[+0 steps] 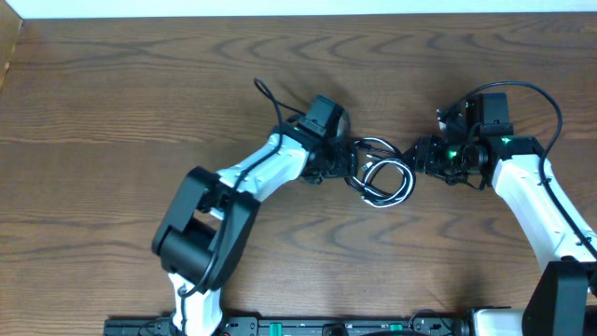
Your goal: Untangle cables
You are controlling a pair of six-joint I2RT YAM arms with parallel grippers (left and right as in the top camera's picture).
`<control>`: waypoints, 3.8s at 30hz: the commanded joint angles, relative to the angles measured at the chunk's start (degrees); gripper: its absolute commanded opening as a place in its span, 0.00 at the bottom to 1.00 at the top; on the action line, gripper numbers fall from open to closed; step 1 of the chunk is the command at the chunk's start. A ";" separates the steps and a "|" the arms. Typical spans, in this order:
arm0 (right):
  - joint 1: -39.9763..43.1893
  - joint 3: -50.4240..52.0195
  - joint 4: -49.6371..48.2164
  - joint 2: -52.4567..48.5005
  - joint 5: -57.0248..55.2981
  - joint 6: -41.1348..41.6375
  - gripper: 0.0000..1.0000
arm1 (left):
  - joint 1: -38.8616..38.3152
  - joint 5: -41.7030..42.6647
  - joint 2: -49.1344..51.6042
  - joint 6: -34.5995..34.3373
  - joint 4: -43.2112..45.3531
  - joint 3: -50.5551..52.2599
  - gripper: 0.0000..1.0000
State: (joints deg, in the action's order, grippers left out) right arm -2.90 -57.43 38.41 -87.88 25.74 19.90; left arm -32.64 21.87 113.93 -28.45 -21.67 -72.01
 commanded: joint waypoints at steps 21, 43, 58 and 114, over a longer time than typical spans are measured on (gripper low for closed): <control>0.57 -0.63 0.35 0.24 -3.34 -0.90 0.53 | -6.05 -22.03 11.61 1.20 1.64 -0.22 0.08; -0.63 -0.63 -10.95 0.24 11.74 -5.77 0.54 | 0.76 12.24 -22.38 18.67 -1.55 -3.30 0.07; -10.23 -0.63 -19.17 -4.98 -24.22 14.01 0.42 | 2.47 15.65 -24.63 5.79 -0.02 -3.32 0.08; -22.95 -6.12 -30.69 -14.05 10.78 12.28 0.70 | 17.46 13.46 -34.51 2.62 -1.20 -3.23 0.07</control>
State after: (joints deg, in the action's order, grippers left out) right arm -24.18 -62.89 10.39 -98.89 34.13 28.97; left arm -15.16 35.24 80.03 -25.52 -23.35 -74.67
